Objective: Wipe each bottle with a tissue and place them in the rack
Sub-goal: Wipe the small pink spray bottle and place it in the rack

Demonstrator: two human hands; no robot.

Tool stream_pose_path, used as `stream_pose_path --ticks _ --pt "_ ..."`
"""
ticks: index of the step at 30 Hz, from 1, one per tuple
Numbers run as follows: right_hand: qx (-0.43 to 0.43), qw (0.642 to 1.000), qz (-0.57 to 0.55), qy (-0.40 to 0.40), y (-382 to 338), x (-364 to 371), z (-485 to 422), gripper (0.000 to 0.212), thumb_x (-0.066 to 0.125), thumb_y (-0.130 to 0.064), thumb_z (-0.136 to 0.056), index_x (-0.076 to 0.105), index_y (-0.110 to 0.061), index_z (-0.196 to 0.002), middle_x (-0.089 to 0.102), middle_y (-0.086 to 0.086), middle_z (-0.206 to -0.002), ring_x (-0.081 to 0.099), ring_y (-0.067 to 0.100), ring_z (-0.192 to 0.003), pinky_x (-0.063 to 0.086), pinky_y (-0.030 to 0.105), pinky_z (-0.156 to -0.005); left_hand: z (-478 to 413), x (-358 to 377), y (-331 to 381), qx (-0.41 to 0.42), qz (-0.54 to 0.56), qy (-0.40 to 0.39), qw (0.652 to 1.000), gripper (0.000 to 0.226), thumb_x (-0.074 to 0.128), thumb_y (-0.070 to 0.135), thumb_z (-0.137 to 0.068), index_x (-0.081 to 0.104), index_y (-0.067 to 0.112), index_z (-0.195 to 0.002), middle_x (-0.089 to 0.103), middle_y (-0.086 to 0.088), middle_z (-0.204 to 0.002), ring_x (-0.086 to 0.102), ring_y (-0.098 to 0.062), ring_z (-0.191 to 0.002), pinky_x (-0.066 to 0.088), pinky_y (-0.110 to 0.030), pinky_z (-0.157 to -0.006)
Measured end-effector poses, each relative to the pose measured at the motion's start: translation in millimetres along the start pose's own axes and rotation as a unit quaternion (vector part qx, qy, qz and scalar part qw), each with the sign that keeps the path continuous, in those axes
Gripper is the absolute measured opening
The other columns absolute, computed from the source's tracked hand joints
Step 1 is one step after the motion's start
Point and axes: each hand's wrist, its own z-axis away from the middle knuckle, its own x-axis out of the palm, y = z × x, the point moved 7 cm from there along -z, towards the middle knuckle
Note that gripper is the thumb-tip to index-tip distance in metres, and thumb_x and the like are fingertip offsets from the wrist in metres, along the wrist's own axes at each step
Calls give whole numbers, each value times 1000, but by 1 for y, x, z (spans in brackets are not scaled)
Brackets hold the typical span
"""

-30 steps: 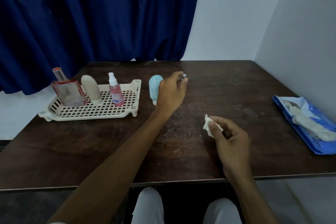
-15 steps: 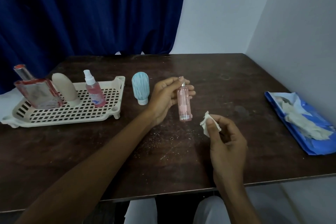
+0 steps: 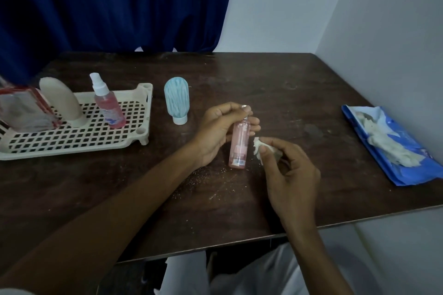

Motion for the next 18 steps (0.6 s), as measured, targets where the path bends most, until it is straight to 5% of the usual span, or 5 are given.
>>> stream_pose_path --ticks 5,8,18 --pt "-125 989 80 3 -29 9 -15 16 70 -8 -91 75 -14 -105 71 -5 -100 63 -2 -93 42 6 -82 -1 1 2 -8 -5 -3 1000 19 64 18 -95 64 2 -105 76 -13 -98 73 -20 -85 59 -34 -74" --pt "-177 972 155 -17 -35 18 -24 18 70 -8 -90 75 -12 -107 70 0 -101 63 13 -93 37 4 -85 1 0 2 -12 -8 13 1000 20 66 19 -94 66 4 -106 75 -9 -96 70 -14 -80 57 -30 -68" --pt "-192 958 205 -63 -30 17 4 20 74 -1 -83 77 -10 -100 69 1 -99 60 14 -90 35 2 -83 7 -1 -2 -18 22 25 999 21 68 16 -92 66 0 -105 75 -18 -98 74 -29 -93 61 -34 -79"
